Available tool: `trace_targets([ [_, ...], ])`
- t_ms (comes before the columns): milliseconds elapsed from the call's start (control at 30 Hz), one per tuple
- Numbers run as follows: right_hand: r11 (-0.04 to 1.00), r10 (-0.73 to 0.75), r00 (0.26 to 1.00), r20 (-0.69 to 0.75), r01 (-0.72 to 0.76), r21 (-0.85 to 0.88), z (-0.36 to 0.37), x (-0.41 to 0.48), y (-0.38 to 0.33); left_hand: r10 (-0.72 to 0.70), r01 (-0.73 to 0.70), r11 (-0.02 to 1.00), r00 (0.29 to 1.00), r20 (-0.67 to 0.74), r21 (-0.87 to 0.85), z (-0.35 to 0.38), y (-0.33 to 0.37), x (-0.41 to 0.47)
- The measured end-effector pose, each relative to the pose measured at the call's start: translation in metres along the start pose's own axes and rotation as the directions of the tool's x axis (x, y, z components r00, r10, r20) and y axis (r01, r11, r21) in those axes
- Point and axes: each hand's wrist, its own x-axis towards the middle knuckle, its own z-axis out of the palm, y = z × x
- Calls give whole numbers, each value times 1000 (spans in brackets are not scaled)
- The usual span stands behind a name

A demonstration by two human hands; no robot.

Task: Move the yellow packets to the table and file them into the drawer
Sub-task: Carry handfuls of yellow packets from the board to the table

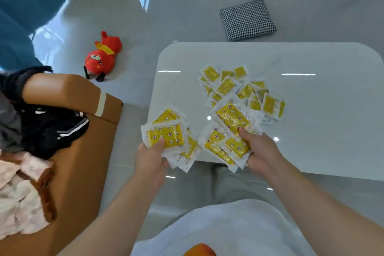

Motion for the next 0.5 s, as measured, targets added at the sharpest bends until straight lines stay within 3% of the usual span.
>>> trace_targets([
  [233, 997, 36, 997, -62, -40, -65, 26, 115, -56, -14, 38, 978, 993, -114, 207, 99, 30, 115],
  [500, 988, 128, 979, -160, -140, -62, 29, 266, -13, -45, 100, 910, 988, -144, 402, 179, 5, 288],
])
